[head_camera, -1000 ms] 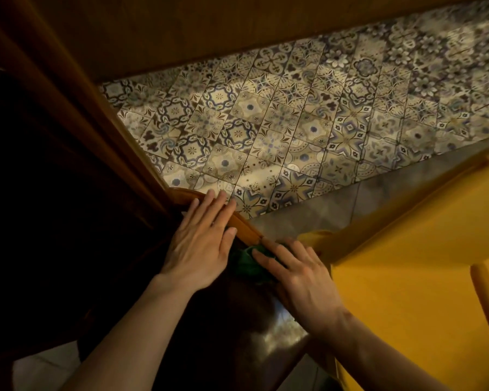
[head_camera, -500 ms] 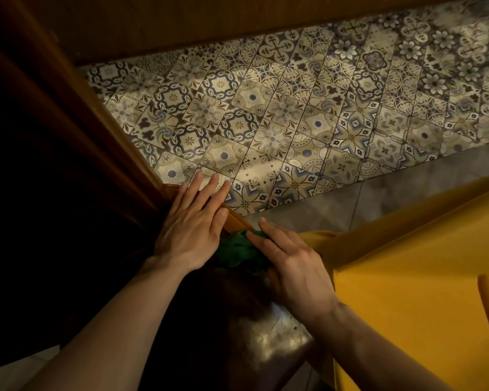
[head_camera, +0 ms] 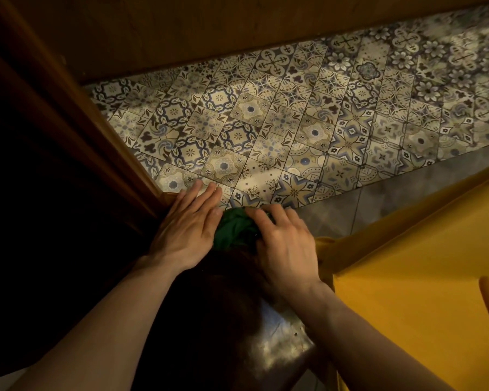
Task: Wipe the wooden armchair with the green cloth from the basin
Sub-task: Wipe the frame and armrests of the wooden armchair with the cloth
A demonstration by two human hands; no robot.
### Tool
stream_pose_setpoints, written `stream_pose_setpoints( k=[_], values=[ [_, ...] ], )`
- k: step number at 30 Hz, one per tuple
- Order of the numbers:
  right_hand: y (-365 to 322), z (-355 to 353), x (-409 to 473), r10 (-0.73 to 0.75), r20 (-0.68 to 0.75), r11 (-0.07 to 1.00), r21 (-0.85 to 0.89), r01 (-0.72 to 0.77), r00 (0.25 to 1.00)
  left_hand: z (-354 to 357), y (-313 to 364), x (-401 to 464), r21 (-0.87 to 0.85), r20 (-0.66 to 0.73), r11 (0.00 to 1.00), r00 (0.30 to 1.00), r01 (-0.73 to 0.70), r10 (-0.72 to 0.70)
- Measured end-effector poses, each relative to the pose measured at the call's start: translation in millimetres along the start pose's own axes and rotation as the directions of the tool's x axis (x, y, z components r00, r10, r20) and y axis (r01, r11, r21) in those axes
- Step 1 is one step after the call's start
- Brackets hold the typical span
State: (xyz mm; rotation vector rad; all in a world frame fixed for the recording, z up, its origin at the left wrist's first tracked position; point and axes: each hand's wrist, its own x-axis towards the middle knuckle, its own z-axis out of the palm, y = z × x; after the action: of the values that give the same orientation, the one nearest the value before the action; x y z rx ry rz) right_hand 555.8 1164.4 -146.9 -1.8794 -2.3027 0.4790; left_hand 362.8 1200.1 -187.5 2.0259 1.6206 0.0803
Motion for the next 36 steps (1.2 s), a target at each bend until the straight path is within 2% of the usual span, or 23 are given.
stream_pose_setpoints(
  k=[3, 8, 13, 18, 21, 24, 36],
  values=[
    [17, -17, -8, 0.110, -0.103, 0.993, 0.042, -0.106, 0.989, -3, 1, -1, 0.031, 0.055, 0.999, 0.998, 0.028, -0.029],
    [51, -43, -46, 0.206, -0.271, 0.977, 0.105, -0.184, 0.940, 6, 31, -24, 0.034, -0.080, 0.999, 0.996, 0.032, -0.029],
    [68, -51, -108, 0.304, -0.307, 0.953, 0.103, -0.286, 0.902, 31, 81, -58, 0.058, -0.106, 0.983, 0.978, -0.176, 0.181],
    [59, -40, -169, 0.381, -0.218, 0.923, 0.039, -0.382, 0.898, 61, 129, -77, 0.079, -0.014, 0.934, 0.936, -0.349, 0.351],
    [53, -17, -188, 0.353, -0.083, 0.926, -0.109, -0.361, 0.932, 77, 140, -86, 0.122, 0.074, 0.907, 0.915, -0.404, 0.397],
    [53, 0, -197, 0.285, 0.010, 0.941, -0.192, -0.278, 0.958, 87, 142, -89, 0.154, 0.132, 0.901, 0.912, -0.405, 0.388],
    [76, 4, -220, 0.215, 0.098, 0.944, -0.275, -0.181, 0.972, 88, 141, -84, 0.138, 0.193, 0.904, 0.907, -0.404, 0.375]
  ],
)
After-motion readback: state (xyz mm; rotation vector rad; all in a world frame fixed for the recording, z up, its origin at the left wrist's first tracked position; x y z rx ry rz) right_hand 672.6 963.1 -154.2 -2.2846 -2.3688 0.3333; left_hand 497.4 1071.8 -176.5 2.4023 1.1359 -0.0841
